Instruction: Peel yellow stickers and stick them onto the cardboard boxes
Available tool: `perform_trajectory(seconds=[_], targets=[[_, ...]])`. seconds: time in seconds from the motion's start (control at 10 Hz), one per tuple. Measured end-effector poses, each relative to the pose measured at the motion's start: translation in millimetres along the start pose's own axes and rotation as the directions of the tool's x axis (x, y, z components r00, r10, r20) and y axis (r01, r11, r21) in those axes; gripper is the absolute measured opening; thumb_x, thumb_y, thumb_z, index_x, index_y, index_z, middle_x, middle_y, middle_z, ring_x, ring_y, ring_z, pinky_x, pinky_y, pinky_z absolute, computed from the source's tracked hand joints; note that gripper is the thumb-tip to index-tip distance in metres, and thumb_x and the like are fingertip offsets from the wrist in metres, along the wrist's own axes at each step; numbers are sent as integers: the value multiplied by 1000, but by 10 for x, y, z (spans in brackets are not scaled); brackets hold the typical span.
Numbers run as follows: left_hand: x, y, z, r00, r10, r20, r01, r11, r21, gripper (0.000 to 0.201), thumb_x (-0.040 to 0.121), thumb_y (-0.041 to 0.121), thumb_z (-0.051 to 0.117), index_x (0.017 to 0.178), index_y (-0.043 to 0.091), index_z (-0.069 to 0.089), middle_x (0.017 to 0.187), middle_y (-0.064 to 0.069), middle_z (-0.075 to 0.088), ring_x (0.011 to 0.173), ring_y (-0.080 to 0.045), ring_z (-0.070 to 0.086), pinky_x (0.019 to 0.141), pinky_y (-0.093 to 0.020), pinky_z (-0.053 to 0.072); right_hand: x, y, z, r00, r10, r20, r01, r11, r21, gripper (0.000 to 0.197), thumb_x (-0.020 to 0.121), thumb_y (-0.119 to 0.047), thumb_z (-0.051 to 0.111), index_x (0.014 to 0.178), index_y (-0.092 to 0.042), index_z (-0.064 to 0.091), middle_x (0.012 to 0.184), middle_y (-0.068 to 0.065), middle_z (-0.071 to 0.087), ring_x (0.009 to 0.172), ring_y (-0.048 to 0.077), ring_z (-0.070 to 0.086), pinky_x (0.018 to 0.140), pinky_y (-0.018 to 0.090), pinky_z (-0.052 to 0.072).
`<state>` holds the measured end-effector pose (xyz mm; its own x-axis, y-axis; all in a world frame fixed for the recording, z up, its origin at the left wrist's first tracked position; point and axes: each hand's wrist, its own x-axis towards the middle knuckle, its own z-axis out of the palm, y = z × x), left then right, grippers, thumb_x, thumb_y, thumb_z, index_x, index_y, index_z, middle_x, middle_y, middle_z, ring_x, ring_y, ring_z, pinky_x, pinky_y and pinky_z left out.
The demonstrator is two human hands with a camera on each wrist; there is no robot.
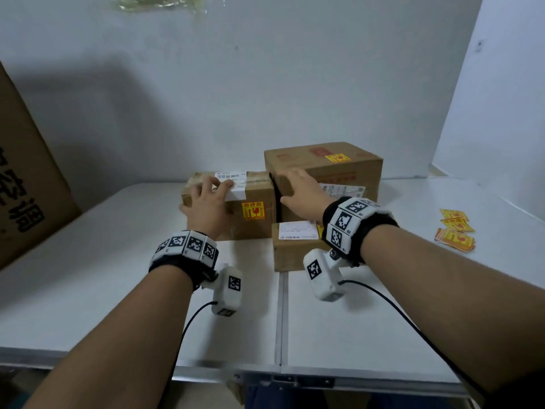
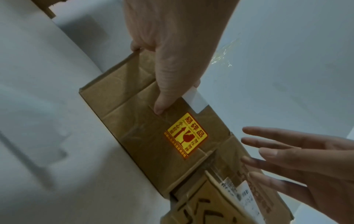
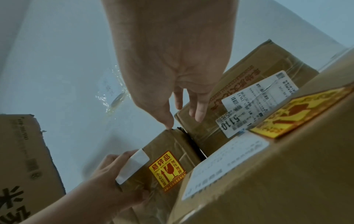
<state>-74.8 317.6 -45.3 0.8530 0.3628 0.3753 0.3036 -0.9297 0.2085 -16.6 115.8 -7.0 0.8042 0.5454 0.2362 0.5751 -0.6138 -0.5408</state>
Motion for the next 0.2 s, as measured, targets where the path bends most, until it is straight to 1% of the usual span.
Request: perform_trajectory(seconds=[0.1, 0.2], targets=[[20, 105, -18, 998, -36, 52, 36, 999, -2, 67, 81, 30, 66, 140, 41, 35, 146, -4, 27, 138, -35, 18, 101, -77, 18, -41, 108, -66, 1000, 18, -4, -18, 1000, -16, 59, 93, -10, 54, 148, -16, 33, 155, 5, 25, 139, 24, 34, 109, 33, 32], [113, 150, -127, 995, -33, 91, 29, 999, 38, 73, 80, 38, 65, 143, 45, 28, 147, -5, 27, 141, -35, 18, 100, -81, 9, -15, 207, -179, 999, 31, -17, -32, 999, -34, 57, 92, -11, 55, 146, -19, 37, 154, 7, 28, 136, 26, 37, 107, 35, 38]])
